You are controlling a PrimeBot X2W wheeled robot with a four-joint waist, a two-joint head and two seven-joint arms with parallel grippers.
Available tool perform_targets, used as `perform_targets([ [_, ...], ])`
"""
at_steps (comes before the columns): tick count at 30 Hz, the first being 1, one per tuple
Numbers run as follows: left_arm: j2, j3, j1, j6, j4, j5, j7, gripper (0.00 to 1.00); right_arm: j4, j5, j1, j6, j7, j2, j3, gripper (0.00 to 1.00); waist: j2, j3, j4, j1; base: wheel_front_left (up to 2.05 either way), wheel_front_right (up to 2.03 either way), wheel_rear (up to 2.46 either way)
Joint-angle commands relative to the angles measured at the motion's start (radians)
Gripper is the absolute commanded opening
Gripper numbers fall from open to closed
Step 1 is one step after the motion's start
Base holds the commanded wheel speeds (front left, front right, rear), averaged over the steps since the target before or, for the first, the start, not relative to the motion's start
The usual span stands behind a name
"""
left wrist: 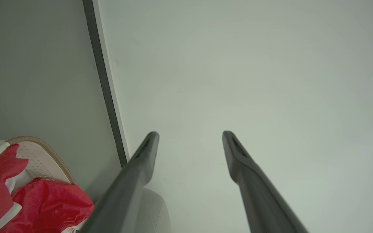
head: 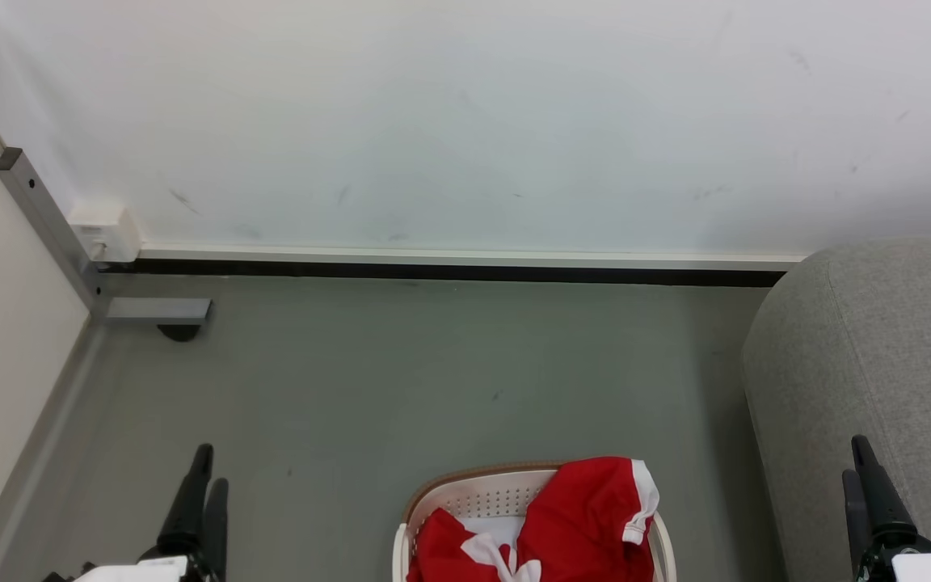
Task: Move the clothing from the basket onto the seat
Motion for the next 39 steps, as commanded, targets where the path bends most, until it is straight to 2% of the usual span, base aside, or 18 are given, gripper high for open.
perform_targets([
  [1, 0.014, -0.001, -0.025, -0.004, -0.023, 0.022, -0.008, 1.0, -0.026, -0.022, -0.027, 0.0, -0.008, -0.016, 0.007, 1.0, -0.0001, 0.0, 0.0, 0.0, 0.0, 0.0, 0.0],
  [11, 0.006, 0.019, -0.023, -0.004, -0.072, 0.31, -0.052, 1.0, -0.07, -0.255, -0.031, 0.0, -0.053, -0.013, 0.03, 1.0, -0.0001, 0.002, -0.003, 0.0, 0.0, 0.0, 0.0],
  [20, 0.007, -0.015, -0.013, 0.029, -0.107, 0.515, -0.088, 1.0, -0.073, -0.45, -0.03, -0.001, -0.089, -0.017, 0.058, 1.0, -0.0001, 0.001, -0.007, 0.0, 0.0, 0.0, 0.0],
  [28, 0.008, -0.037, -0.01, 0.061, -0.118, 0.667, -0.118, 1.0, -0.086, -0.605, -0.034, -0.001, -0.119, -0.017, 0.083, 1.0, -0.0001, 0.001, -0.009, 0.0, 0.0, 0.0, 0.0],
  [39, 0.01, -0.056, -0.004, 0.063, -0.125, 0.815, -0.154, 1.0, -0.081, -0.774, -0.034, -0.001, -0.155, -0.017, 0.104, 1.0, -0.0001, 0.0, -0.009, 0.0, 0.0, 0.0, 0.0],
])
